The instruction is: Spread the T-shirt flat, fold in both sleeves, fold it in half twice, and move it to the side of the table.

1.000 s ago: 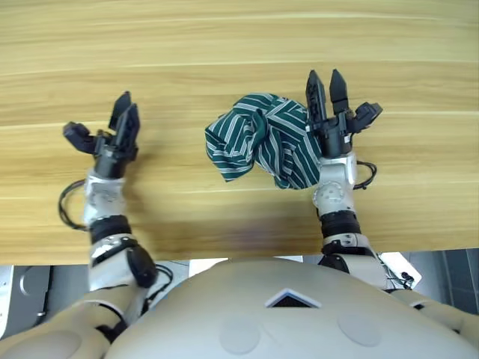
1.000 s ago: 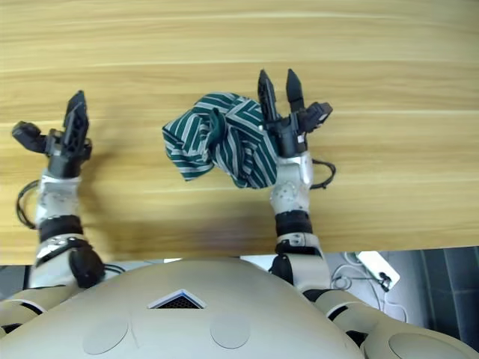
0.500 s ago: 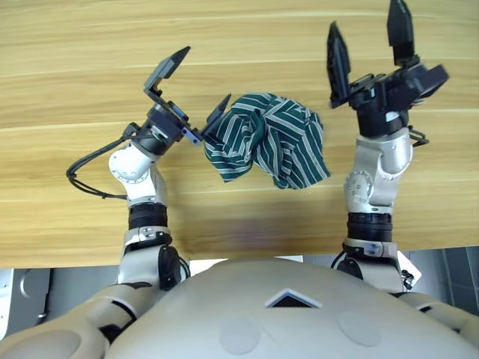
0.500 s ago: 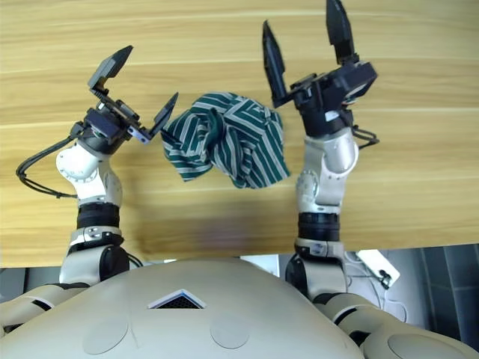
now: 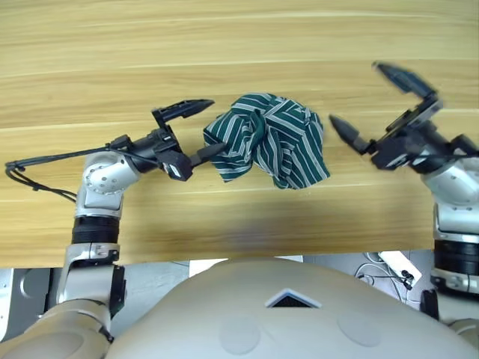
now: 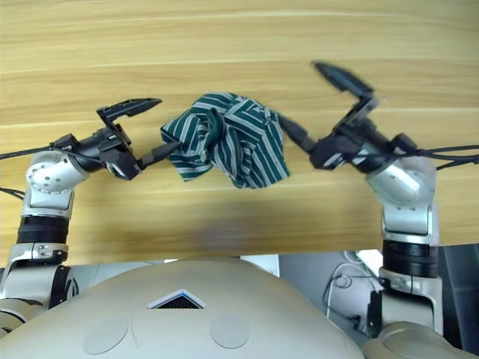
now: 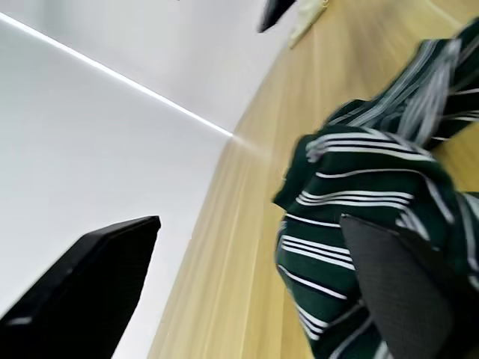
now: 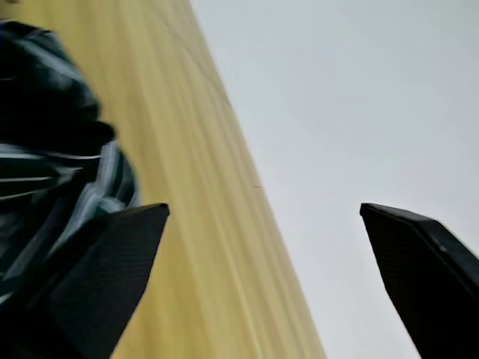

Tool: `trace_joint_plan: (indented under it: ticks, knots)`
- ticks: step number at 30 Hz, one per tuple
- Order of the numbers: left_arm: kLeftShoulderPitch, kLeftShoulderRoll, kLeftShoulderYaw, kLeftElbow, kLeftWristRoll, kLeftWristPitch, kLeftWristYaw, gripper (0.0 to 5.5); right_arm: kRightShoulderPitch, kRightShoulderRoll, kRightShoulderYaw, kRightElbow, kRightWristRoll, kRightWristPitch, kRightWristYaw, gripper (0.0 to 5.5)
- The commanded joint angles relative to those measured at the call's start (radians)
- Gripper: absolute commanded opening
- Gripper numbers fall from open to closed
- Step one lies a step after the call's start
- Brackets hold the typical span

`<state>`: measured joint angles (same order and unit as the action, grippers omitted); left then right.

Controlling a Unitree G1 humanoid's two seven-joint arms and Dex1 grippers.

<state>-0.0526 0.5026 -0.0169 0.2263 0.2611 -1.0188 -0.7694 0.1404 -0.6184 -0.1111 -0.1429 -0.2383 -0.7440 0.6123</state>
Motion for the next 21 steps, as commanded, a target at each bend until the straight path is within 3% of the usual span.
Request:
trace_joint_plan:
  ticks: [1, 11, 14, 21]
  knots:
    - [-0.02, 0.036, -0.053, 0.009, 0.106, 0.015, 0.053, 4.48, 0.004, -0.019, 0.116, 0.023, -0.096, -0.005, 0.018, 4.73]
    - [-0.124, 0.093, -0.244, 0.13, 0.404, 0.012, 0.174, 4.48, -0.199, 0.017, 0.316, 0.289, -0.443, 0.093, -0.148, 4.73]
    - [-0.148, 0.165, -0.309, 0.194, 0.55, 0.018, 0.228, 4.48, -0.197, -0.002, 0.353, 0.312, -0.465, 0.103, -0.166, 4.73]
    - [-0.209, 0.412, -0.337, 0.32, 0.567, 0.082, 0.243, 4.48, -0.163, -0.151, 0.331, 0.428, -0.461, 0.134, -0.195, 4.73]
